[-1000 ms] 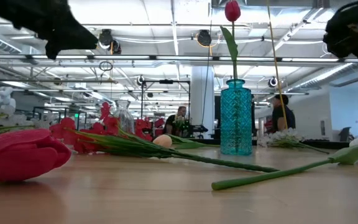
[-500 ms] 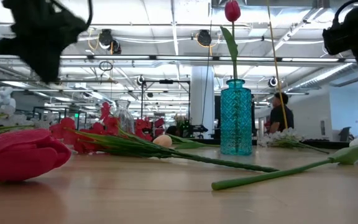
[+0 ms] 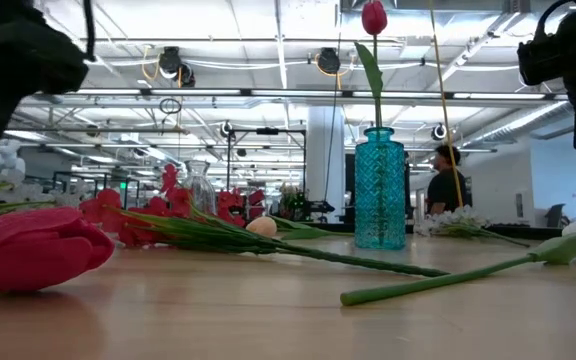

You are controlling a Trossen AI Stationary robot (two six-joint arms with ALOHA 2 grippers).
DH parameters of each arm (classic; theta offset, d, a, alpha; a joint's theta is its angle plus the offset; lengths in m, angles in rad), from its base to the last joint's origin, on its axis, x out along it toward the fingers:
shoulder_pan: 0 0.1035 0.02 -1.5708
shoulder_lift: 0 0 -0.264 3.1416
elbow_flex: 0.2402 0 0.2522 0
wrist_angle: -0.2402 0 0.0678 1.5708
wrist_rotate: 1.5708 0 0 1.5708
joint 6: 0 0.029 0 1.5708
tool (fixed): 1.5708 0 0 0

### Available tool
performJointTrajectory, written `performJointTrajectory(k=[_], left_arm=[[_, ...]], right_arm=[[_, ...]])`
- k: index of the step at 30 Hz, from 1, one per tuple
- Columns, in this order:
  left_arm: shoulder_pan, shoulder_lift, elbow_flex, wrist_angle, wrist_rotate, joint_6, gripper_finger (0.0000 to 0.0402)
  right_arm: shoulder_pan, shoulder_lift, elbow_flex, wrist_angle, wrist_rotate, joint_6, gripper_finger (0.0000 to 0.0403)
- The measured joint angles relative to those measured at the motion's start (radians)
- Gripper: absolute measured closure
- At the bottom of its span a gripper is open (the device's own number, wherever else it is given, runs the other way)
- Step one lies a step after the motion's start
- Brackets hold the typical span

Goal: Sort flowers into vase by color
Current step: Put the left white flowers into the transparent vase

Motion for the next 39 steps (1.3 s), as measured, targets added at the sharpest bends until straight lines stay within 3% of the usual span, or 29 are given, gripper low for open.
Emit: performJointTrajectory(k=[6,14,19,28,39], left_arm=[[-0.095,0.052,0.000,0.004,0.033,-0.089,0.0307],[-0.156,0.102,-0.007,0.030,0.061,-0.097,0.0307],[-0.165,0.116,-0.091,0.155,0.146,-0.104,0.0307],[-0.175,0.115,-0.236,0.348,0.162,-0.148,0.0307],[-0.174,0.112,-0.289,0.378,0.162,-0.118,0.0311]], right_arm=[[0.000,0.000,0.000,0.000,0.017,0.002,0.0403],[0.000,0.000,0.000,0.020,0.046,0.001,0.0403],[0.000,0.000,0.000,0.049,0.046,-0.003,0.0403],[0.000,0.000,0.000,0.079,0.045,-0.004,0.0403],[0.000,0.000,0.000,0.081,0.045,-0.010,0.0403]])
